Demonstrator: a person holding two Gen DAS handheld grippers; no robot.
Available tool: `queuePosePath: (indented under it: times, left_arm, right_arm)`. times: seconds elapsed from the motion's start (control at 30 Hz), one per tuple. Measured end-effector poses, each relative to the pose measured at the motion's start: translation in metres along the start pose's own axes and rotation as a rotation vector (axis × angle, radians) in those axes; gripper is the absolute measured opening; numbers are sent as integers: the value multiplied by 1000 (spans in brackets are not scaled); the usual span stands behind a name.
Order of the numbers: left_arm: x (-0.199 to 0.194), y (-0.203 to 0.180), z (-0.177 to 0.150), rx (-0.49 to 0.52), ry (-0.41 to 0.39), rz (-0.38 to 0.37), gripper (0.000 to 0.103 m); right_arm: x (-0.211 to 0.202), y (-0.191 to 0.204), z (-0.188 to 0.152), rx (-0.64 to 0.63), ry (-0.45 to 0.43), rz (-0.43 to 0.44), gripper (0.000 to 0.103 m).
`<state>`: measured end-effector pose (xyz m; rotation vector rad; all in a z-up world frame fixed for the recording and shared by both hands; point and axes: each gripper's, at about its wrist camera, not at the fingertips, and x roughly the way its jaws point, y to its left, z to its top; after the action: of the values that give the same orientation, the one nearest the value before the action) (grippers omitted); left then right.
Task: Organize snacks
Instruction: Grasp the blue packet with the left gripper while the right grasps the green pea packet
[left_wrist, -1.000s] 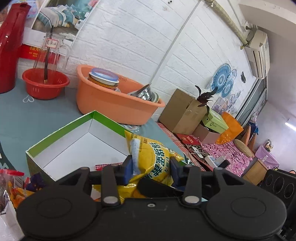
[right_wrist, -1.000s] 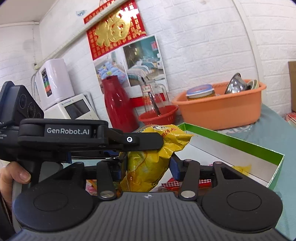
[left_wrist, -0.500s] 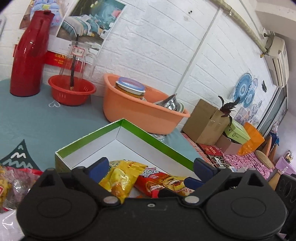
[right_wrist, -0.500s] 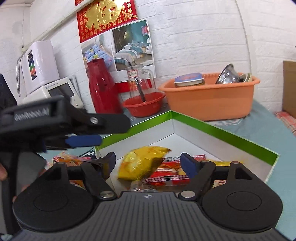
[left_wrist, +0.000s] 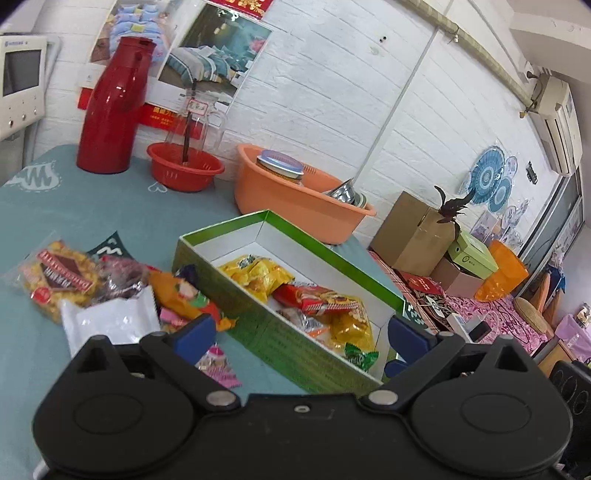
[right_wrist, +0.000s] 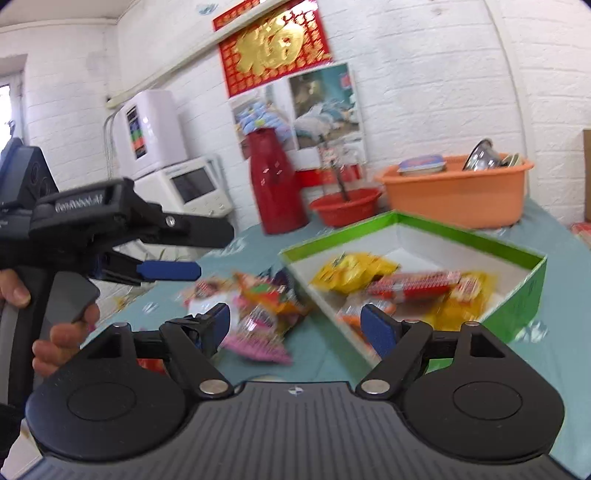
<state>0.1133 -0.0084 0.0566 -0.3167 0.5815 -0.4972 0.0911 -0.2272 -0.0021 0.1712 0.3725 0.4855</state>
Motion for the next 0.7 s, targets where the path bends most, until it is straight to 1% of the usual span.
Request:
queuePosePath:
  times: [0.1,0.17,0.27,0.43,0.5,0.6,0.7]
  left_arm:
    - [-17,8,-21,-22,10,22,103]
    - [-28,15,-35,-37,21,46,103]
    - [-43,27,-51,-61,43,73,103]
    - [-65,46,-69,-101,47,108,103]
    - [-70,52,-72,-112,47,119,103]
    - [-77,59,-76,-127,52,104,103]
    - [-82,60,-78,-120,53,77,103]
  right_arm:
    - [4,15,-18,-24,61,43,103]
    - [9,23,-25,-49,93,69,103]
    - [16,37,-30,-111,125,85,103]
    - [35,55,-33,-227,157,94,103]
    - [44,63,-36,-279,181,112,103]
    - [60,74,-42,-366,208,136,103]
    - [73,78,-44,-407,224,147,103]
